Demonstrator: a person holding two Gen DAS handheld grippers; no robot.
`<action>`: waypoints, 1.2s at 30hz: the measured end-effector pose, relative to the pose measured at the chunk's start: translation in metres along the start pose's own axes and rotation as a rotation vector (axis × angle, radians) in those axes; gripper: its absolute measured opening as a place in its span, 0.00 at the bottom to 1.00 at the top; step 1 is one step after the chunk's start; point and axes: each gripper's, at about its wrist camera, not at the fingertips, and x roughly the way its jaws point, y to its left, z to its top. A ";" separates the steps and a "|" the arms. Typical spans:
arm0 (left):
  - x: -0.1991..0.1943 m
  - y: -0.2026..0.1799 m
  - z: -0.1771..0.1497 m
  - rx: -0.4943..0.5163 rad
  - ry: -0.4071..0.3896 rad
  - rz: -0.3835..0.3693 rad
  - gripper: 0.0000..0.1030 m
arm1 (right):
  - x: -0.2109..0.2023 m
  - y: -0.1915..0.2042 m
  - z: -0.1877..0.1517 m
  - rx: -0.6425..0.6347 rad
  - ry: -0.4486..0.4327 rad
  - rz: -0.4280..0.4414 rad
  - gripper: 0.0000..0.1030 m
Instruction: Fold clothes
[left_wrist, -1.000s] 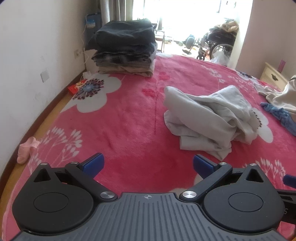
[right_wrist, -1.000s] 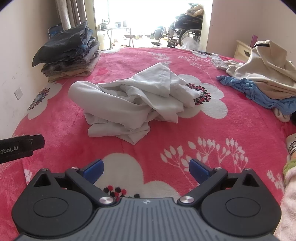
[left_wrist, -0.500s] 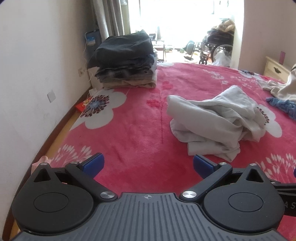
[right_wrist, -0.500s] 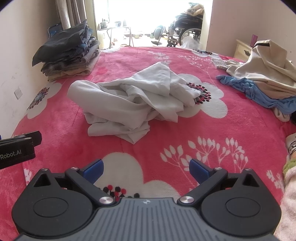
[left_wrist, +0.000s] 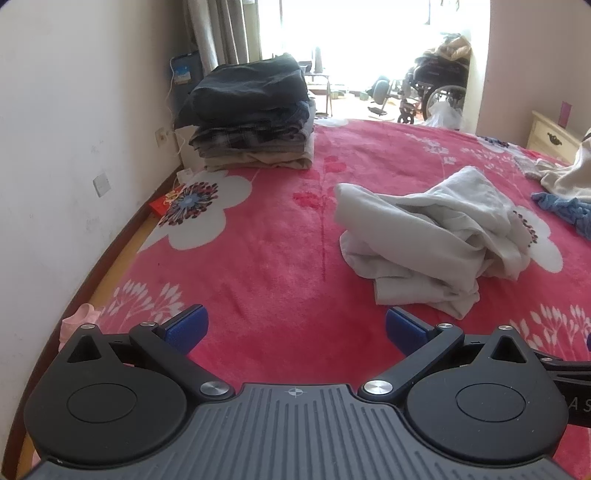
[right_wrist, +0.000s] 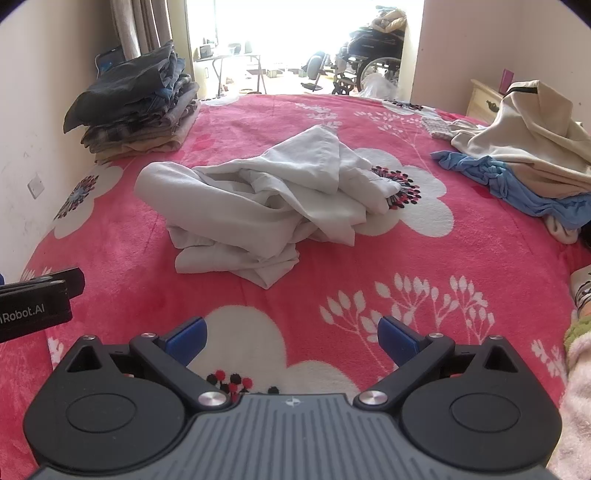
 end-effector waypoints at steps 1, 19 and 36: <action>0.000 0.000 0.000 -0.002 0.002 0.000 1.00 | 0.000 0.000 0.000 0.000 0.000 0.000 0.98; 0.002 0.003 0.004 -0.044 0.003 -0.051 1.00 | 0.002 -0.006 0.000 0.005 -0.025 0.018 0.98; 0.101 -0.059 0.071 0.237 -0.199 -0.229 0.97 | 0.110 -0.100 0.133 0.048 -0.189 0.181 0.93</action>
